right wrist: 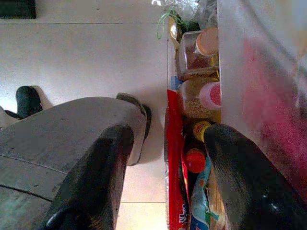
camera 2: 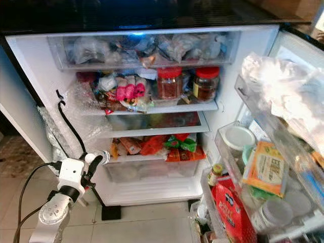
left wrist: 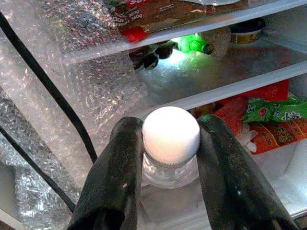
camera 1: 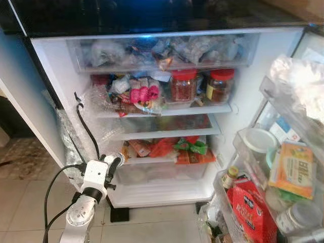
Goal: Restocking fridge
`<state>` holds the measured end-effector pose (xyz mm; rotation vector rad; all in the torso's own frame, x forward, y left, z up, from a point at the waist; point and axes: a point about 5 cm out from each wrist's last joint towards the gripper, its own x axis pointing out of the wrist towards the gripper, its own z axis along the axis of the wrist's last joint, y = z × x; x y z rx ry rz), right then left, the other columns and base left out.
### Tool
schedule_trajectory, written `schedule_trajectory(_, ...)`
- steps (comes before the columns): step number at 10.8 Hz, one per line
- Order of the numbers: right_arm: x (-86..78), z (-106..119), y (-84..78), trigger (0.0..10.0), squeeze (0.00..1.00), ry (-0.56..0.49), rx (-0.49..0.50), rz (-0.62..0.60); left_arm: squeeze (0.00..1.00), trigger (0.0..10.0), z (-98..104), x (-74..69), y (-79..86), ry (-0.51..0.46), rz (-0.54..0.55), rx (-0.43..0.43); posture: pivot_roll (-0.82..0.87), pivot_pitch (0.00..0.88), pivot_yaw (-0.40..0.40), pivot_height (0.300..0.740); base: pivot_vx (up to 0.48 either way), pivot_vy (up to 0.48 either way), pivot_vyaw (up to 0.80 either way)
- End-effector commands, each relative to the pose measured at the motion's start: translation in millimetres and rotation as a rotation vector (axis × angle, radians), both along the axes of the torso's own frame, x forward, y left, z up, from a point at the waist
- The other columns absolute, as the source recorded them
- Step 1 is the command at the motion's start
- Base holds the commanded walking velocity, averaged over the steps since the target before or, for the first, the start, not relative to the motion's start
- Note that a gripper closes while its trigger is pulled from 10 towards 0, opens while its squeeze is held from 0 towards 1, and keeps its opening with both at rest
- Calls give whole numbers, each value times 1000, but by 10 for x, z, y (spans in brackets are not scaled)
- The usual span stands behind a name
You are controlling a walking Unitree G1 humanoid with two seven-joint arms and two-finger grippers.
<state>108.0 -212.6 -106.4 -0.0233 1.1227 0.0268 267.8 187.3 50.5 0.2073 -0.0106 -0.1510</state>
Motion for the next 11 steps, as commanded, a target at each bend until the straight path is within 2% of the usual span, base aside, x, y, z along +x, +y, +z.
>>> schedule_trajectory(1,-25,-11,31,10000,0,7,17,3,0,10000,61,22,-13,-29,-1,-4,-161,0,-17,663,0,0,0)
schedule_trajectory(9,4,5,50,10000,0,-35,55,-2,0,10000,109,49,-22,-56,10,-9,-165,0,-19,658,0,0,0)
schedule_trajectory(11,5,5,52,10000,0,-32,57,4,0,10000,162,64,-24,-82,-7,27,-163,0,-20,658,0,0,0)
